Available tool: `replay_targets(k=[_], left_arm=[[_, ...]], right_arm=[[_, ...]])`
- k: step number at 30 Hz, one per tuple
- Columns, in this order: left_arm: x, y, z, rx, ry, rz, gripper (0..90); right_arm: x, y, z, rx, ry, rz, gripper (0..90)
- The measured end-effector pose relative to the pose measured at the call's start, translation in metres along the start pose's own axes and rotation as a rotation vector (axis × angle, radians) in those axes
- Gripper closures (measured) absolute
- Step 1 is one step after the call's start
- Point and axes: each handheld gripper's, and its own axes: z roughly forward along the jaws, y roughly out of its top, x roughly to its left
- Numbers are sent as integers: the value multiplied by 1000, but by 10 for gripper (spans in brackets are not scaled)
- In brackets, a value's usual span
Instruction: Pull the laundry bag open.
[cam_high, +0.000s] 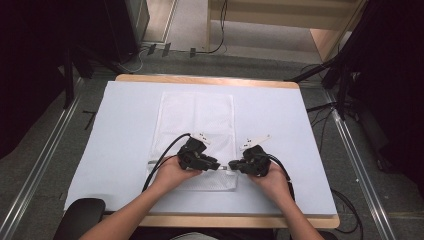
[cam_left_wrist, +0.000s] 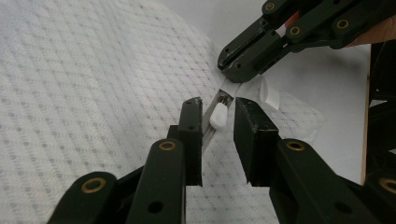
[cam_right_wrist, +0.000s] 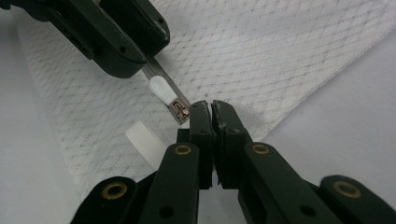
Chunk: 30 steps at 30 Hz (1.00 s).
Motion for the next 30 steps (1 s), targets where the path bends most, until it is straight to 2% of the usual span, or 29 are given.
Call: replay_targets(k=[4, 9, 14, 22, 30], left_arm=[[0, 0, 7, 4, -4, -9, 777], [-2, -1, 14, 14, 3, 1, 783], [0, -1, 16, 6, -14, -4, 801], [-6, -2, 21, 6, -18, 13, 836], [-3, -2, 21, 7, -40, -16, 877]], right_arm=[[0, 0, 0, -1, -3, -3, 887], [1, 0, 0, -2, -4, -4, 887], [1, -1, 0, -5, -7, -13, 885], [1, -2, 0, -9, -8, -18, 881], [1, -3, 0, -19, -7, -26, 880]])
